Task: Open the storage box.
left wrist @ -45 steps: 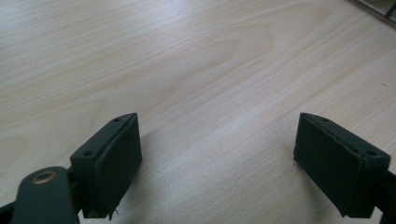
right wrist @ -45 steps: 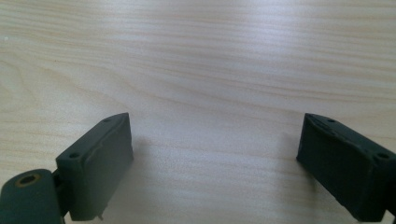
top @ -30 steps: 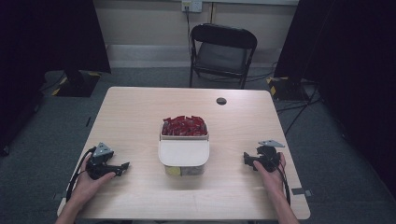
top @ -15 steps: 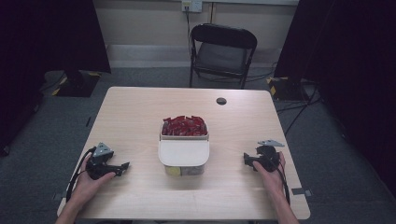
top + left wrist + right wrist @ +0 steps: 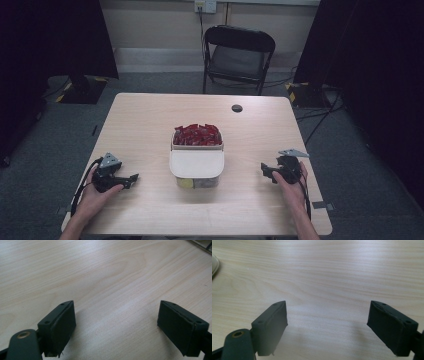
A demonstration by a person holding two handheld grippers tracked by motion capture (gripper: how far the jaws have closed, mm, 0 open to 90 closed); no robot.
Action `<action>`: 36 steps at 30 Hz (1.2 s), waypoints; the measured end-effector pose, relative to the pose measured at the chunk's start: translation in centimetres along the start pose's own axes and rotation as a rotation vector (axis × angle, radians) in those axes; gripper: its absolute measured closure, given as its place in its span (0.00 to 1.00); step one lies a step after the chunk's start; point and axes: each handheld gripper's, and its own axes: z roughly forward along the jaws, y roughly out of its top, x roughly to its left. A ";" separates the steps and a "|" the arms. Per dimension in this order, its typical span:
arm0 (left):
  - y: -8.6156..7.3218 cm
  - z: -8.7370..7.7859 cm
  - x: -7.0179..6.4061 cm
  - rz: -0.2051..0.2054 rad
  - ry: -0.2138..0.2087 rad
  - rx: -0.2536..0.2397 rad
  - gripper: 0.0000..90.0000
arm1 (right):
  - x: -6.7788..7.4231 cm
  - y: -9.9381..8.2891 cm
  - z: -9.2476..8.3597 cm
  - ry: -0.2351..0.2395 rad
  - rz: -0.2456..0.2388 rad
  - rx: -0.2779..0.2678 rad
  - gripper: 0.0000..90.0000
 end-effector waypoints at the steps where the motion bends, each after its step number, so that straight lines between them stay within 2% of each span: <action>1: 0.0 0.0 0.0 0.000 0.000 0.000 0.16 | 0.1 0.0 -0.1 0.001 -0.003 -0.005 0.17; 7: 0.0 0.0 0.0 0.001 0.000 0.001 0.16 | 0.7 0.5 -0.8 0.026 -0.019 -0.030 0.17; 8: 0.0 0.0 0.0 0.000 0.000 0.000 0.16 | 1.0 0.6 -1.0 0.046 -0.031 -0.039 0.15; 11: 0.0 0.0 0.0 0.000 0.000 0.000 0.16 | 1.3 0.6 -1.2 0.067 -0.038 -0.042 0.16; 20: 0.0 0.0 0.0 0.000 0.000 0.000 0.16 | 2.4 0.9 -1.9 0.092 -0.061 -0.053 0.16; 21: 0.0 0.0 0.0 0.000 0.000 0.000 0.16 | 2.7 0.9 -2.0 0.108 -0.074 -0.052 0.16; 28: 0.0 0.0 0.0 0.000 0.000 0.001 0.16 | 3.9 1.2 -2.5 0.118 -0.111 -0.065 0.16; 33: 0.0 0.0 0.0 0.000 0.000 0.000 0.16 | 4.4 1.3 -2.9 0.142 -0.102 -0.078 0.16; 36: 0.0 0.0 0.0 0.000 0.000 0.000 0.16 | 5.2 1.4 -3.4 0.170 -0.088 -0.107 0.16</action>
